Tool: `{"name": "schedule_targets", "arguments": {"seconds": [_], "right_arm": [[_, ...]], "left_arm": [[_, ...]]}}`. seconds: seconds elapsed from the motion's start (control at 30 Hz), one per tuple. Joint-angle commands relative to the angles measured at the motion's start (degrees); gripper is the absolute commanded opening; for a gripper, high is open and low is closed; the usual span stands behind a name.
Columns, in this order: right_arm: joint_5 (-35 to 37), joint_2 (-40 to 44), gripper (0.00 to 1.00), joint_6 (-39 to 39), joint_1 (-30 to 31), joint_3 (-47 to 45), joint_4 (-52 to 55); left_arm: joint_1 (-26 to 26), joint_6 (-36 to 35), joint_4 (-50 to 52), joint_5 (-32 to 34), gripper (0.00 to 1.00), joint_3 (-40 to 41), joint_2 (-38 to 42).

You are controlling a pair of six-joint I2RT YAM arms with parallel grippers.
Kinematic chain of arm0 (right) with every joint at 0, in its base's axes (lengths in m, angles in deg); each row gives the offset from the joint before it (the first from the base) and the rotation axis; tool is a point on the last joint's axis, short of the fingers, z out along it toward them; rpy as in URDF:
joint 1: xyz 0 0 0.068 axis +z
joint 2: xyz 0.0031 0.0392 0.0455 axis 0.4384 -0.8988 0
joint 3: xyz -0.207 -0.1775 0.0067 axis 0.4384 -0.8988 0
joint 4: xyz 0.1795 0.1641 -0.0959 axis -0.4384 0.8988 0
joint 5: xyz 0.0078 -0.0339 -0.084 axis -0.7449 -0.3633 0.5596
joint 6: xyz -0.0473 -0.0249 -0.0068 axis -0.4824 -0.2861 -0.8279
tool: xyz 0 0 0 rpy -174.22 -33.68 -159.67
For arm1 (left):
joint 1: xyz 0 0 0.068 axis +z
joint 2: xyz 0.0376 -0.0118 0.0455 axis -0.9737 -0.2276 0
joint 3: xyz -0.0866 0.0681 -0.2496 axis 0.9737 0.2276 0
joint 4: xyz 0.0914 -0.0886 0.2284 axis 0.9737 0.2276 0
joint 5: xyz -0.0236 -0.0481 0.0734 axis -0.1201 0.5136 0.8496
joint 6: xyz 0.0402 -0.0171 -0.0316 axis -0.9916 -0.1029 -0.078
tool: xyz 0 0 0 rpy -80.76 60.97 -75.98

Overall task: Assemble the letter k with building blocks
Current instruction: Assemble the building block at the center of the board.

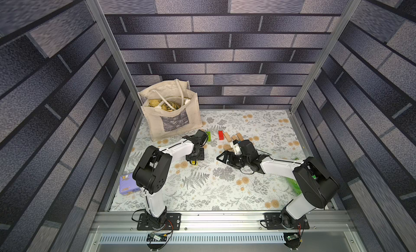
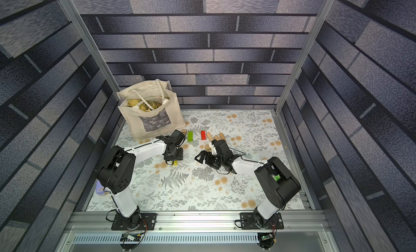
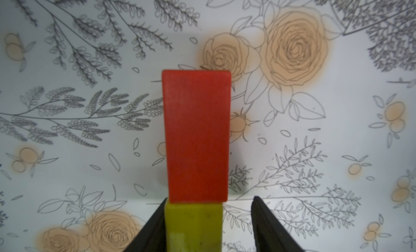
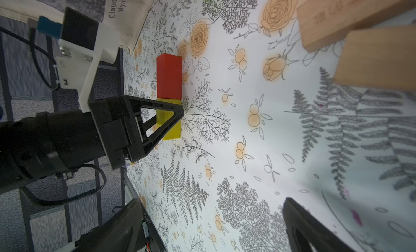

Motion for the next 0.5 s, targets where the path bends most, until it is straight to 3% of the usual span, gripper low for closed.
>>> {"name": "schedule_targets", "arguments": {"seconds": [0.0,0.47], "right_arm": [[-0.3,1.5,1.0,-0.2,0.3,-0.9,-0.9],[0.3,1.3,1.0,-1.5,0.2,0.1,1.0]], "left_arm": [[-0.1,1.4,2.1,1.9,0.59,-1.2,0.2],[0.1,-2.2,-1.8,-0.7,0.63,0.5,5.0]]}}
